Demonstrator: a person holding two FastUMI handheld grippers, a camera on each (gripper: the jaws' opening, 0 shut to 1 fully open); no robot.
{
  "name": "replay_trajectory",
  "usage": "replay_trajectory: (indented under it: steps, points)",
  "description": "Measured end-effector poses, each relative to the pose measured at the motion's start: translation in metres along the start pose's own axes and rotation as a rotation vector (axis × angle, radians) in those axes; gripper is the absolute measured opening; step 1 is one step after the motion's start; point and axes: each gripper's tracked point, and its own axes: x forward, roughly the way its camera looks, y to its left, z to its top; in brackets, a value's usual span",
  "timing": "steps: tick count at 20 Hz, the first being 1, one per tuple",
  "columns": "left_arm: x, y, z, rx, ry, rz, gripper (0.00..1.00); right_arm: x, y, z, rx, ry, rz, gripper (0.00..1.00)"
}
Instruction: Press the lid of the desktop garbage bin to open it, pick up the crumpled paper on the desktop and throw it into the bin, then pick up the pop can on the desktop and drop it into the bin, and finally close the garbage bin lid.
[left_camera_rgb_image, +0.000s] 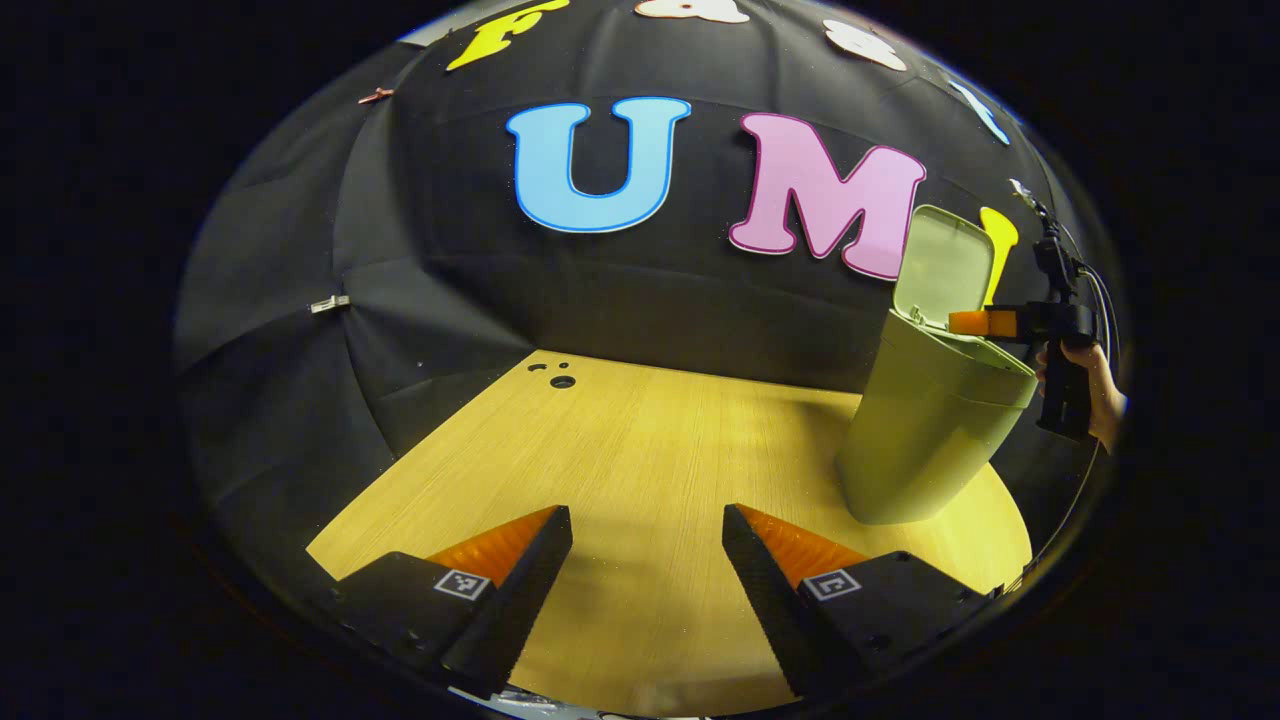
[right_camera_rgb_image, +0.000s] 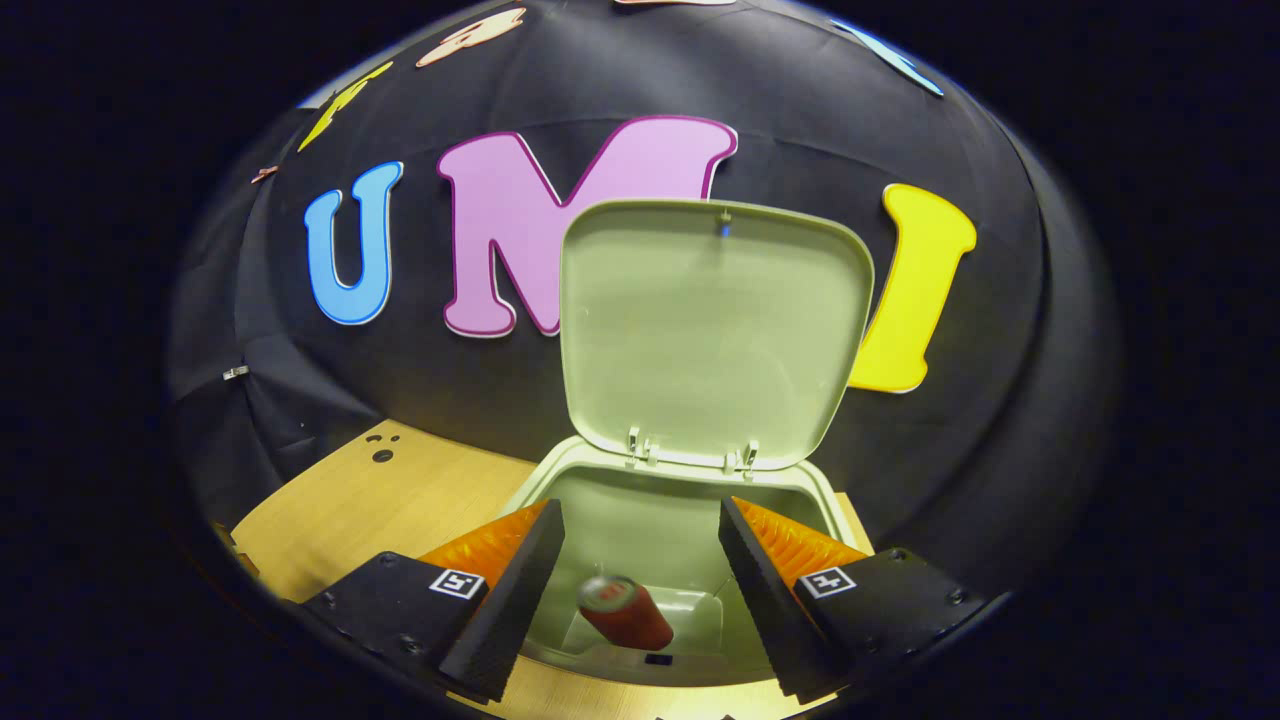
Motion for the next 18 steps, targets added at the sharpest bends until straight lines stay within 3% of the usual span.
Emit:
replay_trajectory:
  steps: [11,18]
  points:
    - [-0.011,0.054,-0.034,-0.037,0.056,0.071,0.98,-0.029,-0.008,0.149,0.003,-0.187,-0.035,0.97]
    - [-0.015,0.069,-0.043,-0.058,0.074,0.131,0.98,0.003,-0.010,0.199,0.001,-0.209,-0.043,0.97]
